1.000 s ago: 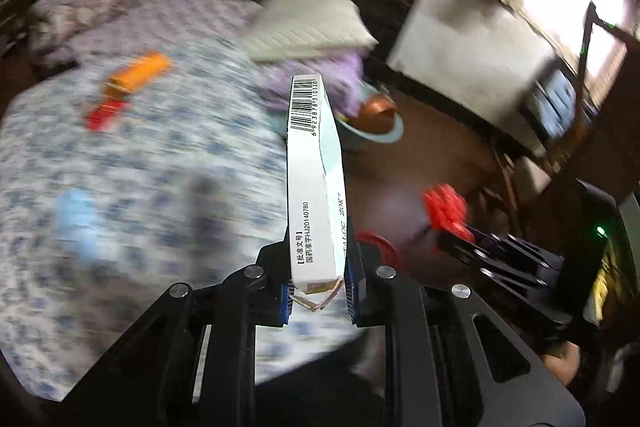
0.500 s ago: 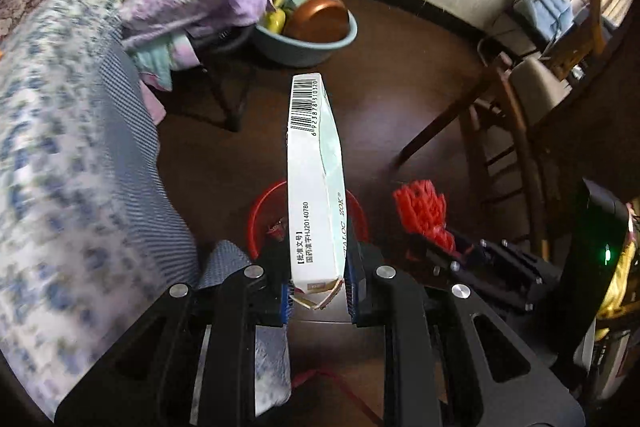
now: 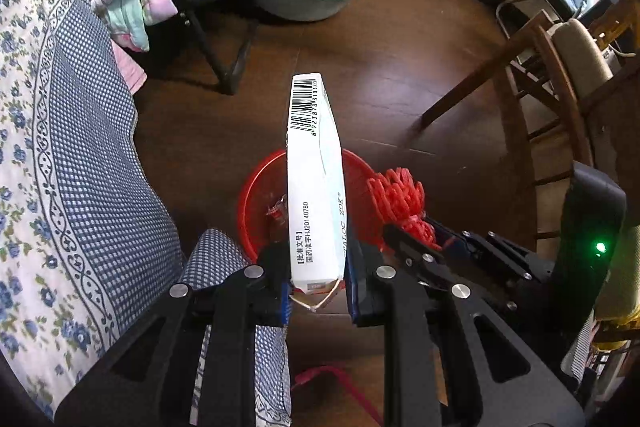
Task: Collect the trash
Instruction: 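Carry the medicine box and red mesh bag over the red wastebasket, then open the right tool and the left tool to drop both items in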
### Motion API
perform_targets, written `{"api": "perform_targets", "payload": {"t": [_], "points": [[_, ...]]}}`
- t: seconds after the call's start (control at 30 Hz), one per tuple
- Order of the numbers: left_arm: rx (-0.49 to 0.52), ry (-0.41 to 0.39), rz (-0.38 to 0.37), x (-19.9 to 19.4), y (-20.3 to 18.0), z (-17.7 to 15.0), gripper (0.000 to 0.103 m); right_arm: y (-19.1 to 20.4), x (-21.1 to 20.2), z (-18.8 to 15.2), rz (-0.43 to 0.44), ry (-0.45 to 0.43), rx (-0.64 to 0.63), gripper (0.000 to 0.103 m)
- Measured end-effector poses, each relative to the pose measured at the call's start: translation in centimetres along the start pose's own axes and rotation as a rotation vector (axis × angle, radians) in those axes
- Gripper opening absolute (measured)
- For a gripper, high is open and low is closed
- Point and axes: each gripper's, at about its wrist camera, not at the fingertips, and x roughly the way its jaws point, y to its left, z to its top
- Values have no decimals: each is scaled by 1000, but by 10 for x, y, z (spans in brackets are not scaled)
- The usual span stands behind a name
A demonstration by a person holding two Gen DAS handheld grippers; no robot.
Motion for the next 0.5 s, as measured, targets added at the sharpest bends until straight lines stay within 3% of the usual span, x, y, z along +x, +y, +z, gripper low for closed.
{"api": "perform_targets", "payload": {"t": [0.17,0.23,0.4,0.5], "points": [[-8,34,4,19,3,4,22,0,24,1,-27,15,-6,37],[-4,45,2,27,3,6,22,0,32,-1,-54,25,-24,52],[20,81,14,47,-1,8,22,-10,41,-11,-90,84,-17,53],[29,152,-15,65,-3,5,24,-21,37,-21,-114,115,-6,53]]}}
